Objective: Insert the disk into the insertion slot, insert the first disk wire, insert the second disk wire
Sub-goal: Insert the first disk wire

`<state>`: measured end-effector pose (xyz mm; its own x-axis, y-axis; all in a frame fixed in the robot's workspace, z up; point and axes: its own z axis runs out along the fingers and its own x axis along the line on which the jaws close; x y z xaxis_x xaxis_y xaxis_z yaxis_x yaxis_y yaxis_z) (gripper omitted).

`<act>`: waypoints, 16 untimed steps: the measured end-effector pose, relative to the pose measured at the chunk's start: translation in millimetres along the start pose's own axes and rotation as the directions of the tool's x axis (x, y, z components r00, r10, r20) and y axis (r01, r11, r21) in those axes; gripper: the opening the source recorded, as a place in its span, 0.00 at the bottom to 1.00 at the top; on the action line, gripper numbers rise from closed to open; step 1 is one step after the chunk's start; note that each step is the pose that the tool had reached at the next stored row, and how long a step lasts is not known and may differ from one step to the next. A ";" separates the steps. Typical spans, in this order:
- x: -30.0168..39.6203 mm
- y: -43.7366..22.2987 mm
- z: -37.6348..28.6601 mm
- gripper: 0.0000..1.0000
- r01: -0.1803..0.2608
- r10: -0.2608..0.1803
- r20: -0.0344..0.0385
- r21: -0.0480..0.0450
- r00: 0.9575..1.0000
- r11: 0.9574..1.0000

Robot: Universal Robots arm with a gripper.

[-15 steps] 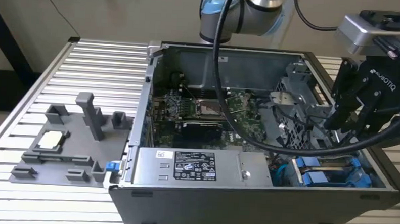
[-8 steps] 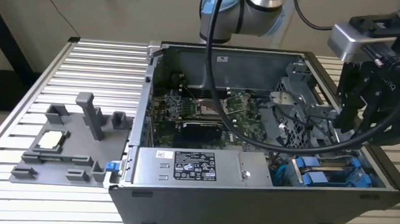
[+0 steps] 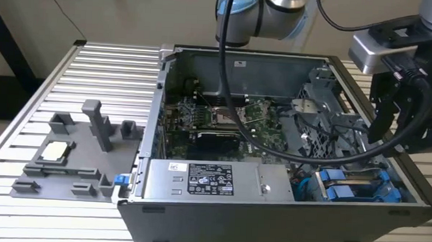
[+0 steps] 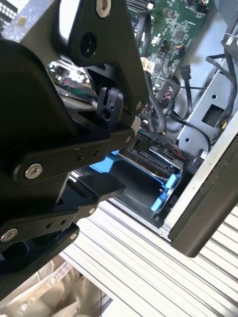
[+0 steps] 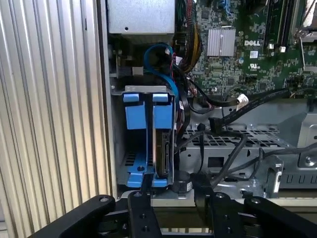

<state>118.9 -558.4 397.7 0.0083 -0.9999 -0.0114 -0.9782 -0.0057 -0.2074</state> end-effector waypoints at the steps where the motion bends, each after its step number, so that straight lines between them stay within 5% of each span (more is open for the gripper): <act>1: -1.4 0.2 0.7 0.47 0.005 -0.005 0.001 0.007 1.000 1.000; 7: -10.4 1.3 2.5 0.47 0.038 -0.038 0.007 0.024 0.999 0.999; 16: -12.8 2.9 4.9 0.47 0.070 -0.070 0.001 0.025 0.998 0.997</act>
<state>116.9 -545.6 392.4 0.0773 -0.9970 0.0021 -0.9697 -0.0756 -0.2325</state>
